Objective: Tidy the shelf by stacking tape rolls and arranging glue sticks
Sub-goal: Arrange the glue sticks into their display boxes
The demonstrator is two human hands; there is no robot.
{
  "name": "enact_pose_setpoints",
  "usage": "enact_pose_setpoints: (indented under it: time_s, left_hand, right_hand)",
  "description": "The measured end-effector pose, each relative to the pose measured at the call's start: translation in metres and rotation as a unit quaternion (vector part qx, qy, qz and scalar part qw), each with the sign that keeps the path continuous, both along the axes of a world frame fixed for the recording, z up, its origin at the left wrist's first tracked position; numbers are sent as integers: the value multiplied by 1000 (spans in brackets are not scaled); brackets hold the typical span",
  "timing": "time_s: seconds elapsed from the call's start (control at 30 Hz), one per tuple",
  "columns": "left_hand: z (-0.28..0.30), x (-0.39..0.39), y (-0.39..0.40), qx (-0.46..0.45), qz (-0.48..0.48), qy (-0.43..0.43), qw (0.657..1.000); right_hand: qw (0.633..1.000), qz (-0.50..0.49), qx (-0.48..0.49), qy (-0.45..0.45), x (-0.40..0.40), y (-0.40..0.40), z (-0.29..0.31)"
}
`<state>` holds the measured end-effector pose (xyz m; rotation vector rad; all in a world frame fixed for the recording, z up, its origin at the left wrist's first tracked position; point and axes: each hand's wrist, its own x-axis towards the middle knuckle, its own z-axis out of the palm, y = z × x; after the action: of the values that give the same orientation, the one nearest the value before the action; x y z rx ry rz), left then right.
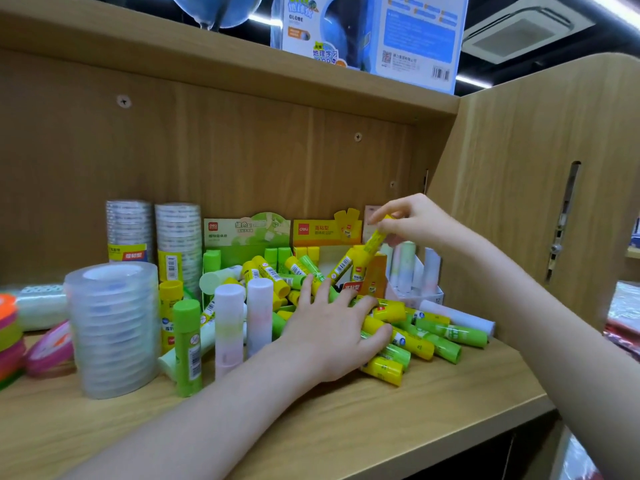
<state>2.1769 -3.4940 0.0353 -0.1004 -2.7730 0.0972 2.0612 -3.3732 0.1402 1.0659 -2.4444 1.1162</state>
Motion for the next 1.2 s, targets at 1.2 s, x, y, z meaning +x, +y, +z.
enact_pose_setpoints:
  time_s: [1.2]
  left_hand:
    - [2, 1, 2, -3, 10, -8, 1000]
  right_hand:
    - [979, -96, 50, 174, -43, -51, -38]
